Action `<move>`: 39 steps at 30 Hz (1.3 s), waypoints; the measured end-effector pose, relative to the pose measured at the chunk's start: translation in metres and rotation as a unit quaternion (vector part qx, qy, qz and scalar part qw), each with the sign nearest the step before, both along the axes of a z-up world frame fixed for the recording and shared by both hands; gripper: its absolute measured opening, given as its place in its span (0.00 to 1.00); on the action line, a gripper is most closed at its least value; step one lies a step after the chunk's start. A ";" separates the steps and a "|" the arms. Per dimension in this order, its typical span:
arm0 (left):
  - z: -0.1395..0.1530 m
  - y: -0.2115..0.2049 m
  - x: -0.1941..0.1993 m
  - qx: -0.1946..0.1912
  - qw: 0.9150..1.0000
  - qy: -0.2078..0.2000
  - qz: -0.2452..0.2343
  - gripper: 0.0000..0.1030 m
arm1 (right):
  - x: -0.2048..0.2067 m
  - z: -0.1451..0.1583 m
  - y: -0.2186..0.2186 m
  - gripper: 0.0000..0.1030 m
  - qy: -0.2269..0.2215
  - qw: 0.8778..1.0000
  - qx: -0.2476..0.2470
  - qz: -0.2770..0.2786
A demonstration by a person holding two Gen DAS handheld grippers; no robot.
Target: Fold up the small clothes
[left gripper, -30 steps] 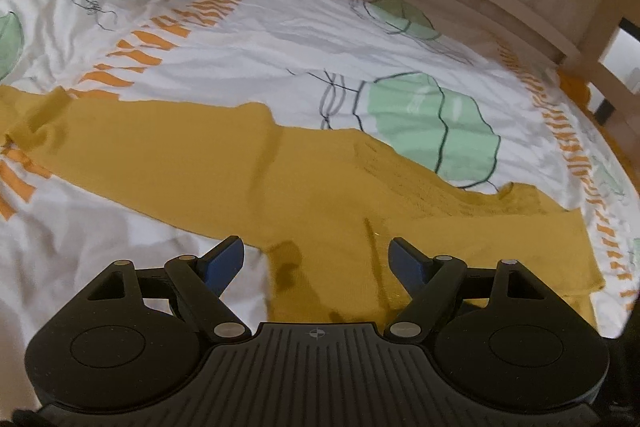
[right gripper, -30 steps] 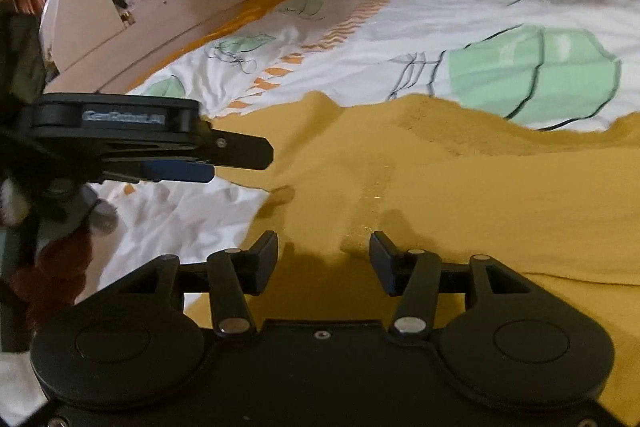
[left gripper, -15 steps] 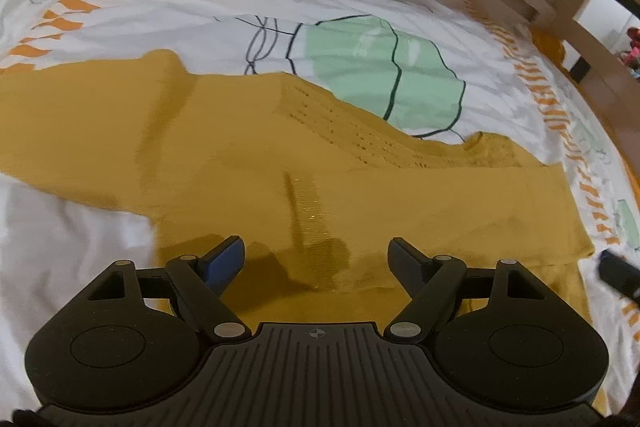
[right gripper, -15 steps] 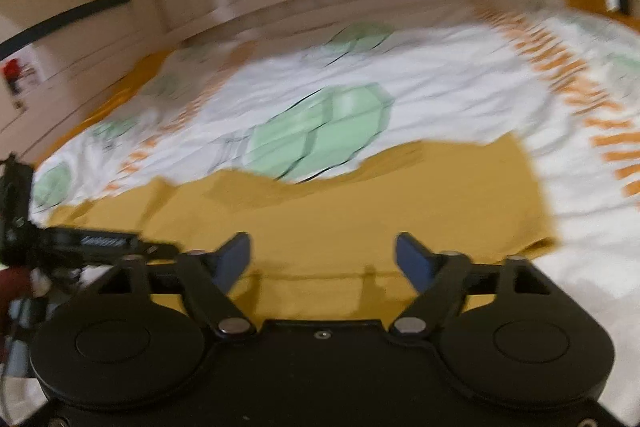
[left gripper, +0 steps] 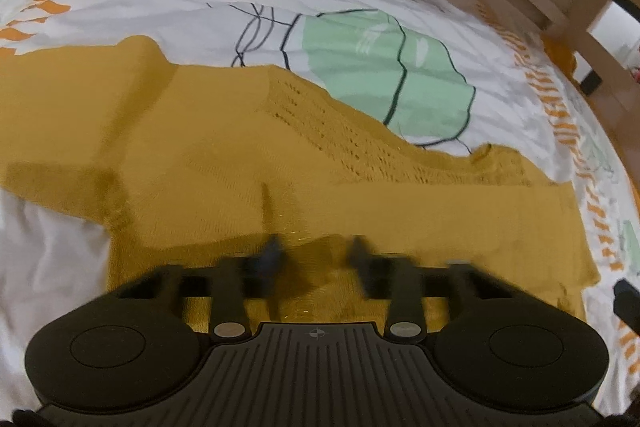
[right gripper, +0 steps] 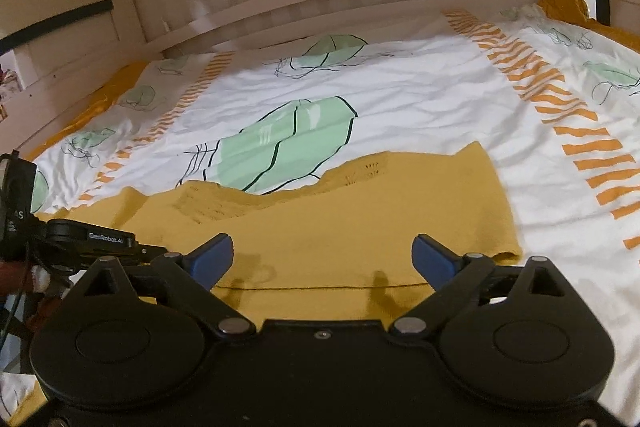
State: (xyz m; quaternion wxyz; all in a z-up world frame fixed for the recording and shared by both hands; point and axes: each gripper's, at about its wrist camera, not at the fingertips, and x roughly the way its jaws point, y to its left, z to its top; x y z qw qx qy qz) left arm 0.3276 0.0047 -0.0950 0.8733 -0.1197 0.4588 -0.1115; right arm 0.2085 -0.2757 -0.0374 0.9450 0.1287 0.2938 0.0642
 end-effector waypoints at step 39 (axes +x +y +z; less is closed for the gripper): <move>0.000 0.030 0.011 0.149 0.987 -0.062 0.006 0.12 | 0.007 -0.014 -0.020 0.95 0.035 0.999 0.013 -0.039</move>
